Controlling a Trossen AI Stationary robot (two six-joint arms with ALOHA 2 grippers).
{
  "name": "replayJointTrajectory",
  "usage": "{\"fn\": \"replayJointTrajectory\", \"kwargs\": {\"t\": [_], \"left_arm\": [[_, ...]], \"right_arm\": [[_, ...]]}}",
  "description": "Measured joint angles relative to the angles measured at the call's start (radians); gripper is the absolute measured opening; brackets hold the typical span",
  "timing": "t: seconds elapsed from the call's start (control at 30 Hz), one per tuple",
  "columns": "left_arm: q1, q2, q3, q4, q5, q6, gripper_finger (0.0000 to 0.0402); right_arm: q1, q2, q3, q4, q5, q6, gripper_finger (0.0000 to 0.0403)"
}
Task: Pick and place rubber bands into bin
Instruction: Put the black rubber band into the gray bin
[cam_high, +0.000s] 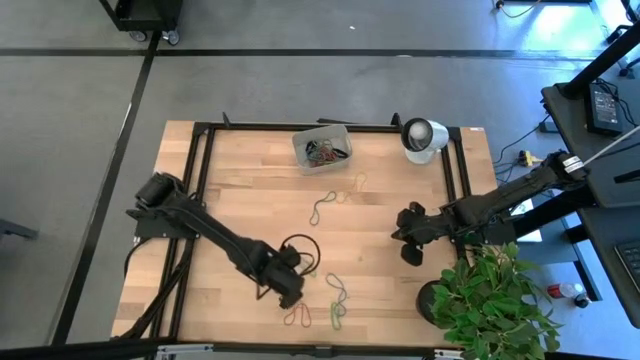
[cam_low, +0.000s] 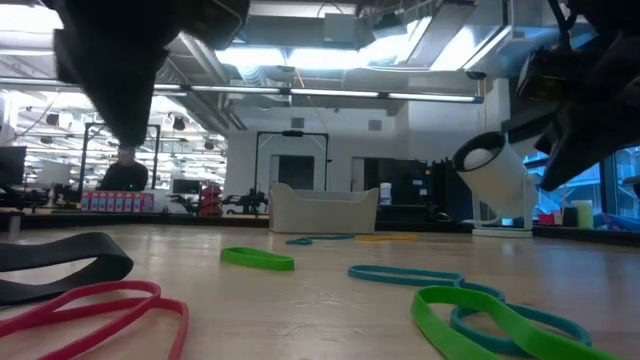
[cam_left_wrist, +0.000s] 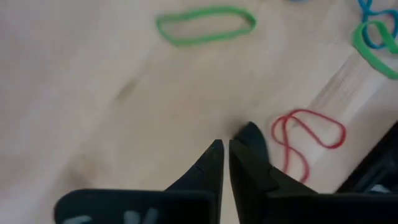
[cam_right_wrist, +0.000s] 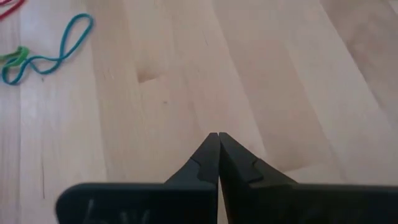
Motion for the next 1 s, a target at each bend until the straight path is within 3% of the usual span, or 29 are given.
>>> {"fn": "replayJointTrajectory", "kwargs": {"t": [0.37, 0.57, 0.7, 0.83, 1.0], "left_arm": [[-0.013, 0.155, 0.058, 0.055, 0.074, -0.212, 0.0112], [-0.015, 0.232, 0.058, 0.114, 0.090, -0.249, 0.0134], [-0.010, 0.267, 0.063, 0.102, 0.157, -0.262, 0.0103], [-0.007, 0.255, 0.060, 0.090, 0.160, -0.270, 0.0021], [-0.004, 0.188, 0.054, 0.054, 0.043, -0.269, 0.0005]], "right_arm": [[0.000, -0.003, -0.002, 0.008, -0.009, -0.093, 0.0007], [0.000, -0.003, -0.002, 0.007, -0.009, -0.096, 0.0007], [0.000, -0.003, -0.002, 0.007, -0.009, -0.096, 0.0007], [0.000, -0.003, -0.002, 0.007, -0.009, -0.097, 0.0007], [0.000, -0.003, -0.002, 0.006, -0.009, -0.115, 0.0007]]}}
